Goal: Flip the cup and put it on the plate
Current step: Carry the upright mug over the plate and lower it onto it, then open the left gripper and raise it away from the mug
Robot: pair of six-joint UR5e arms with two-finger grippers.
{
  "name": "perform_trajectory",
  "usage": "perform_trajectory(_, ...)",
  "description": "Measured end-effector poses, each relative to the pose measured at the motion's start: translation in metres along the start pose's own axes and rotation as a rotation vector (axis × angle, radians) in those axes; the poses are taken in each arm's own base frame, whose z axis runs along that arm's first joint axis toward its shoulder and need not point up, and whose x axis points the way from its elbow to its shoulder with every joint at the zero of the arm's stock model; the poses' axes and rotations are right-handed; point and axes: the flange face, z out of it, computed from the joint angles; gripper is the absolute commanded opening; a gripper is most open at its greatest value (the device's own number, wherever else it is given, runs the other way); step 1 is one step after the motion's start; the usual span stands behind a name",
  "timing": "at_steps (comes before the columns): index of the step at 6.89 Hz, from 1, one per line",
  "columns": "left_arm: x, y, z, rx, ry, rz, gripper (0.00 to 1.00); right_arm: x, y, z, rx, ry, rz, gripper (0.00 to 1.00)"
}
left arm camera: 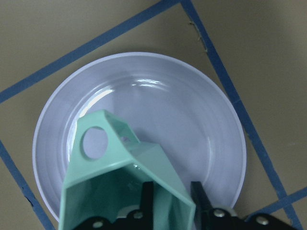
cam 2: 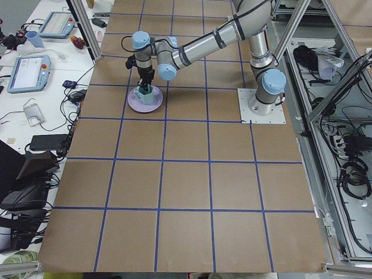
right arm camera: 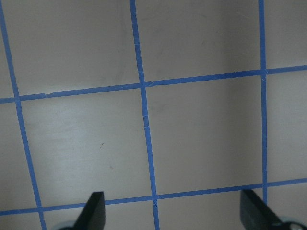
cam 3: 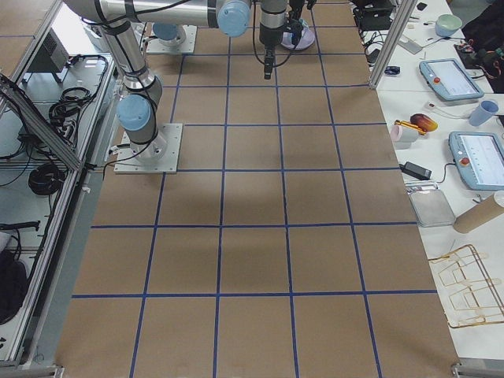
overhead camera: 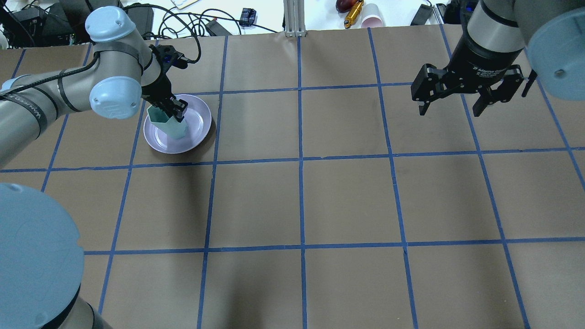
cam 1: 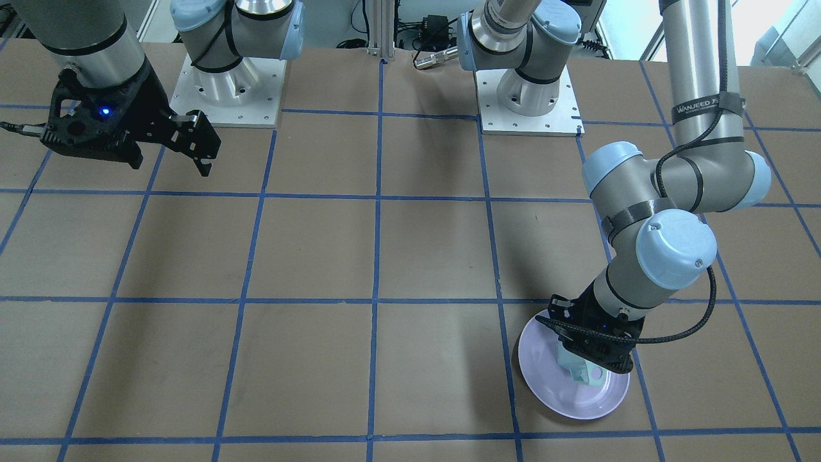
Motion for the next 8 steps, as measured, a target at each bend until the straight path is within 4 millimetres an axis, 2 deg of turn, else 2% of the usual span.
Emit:
perform_trajectory(2, 0.002, 0.000, -0.006, 0.013, -0.001, -0.003, 0.93, 0.000, 0.000, 0.000, 0.000, 0.000, 0.000, 1.00)
perform_trajectory(4, 0.010, -0.002, -0.030, 0.036, -0.018, -0.016, 1.00, 0.000, 0.000, 0.000, 0.000, 0.000, 0.000, 1.00)
perform_trajectory(6, 0.019, -0.001, -0.071, 0.020, -0.007, -0.182, 1.00, 0.000, 0.000, 0.000, 0.000, 0.000, 0.000, 1.00)
perform_trajectory(8, 0.027, 0.001, -0.127, -0.018, 0.008, -0.324, 1.00, 0.000, 0.000, 0.000, 0.000, 0.000, 0.000, 1.00)
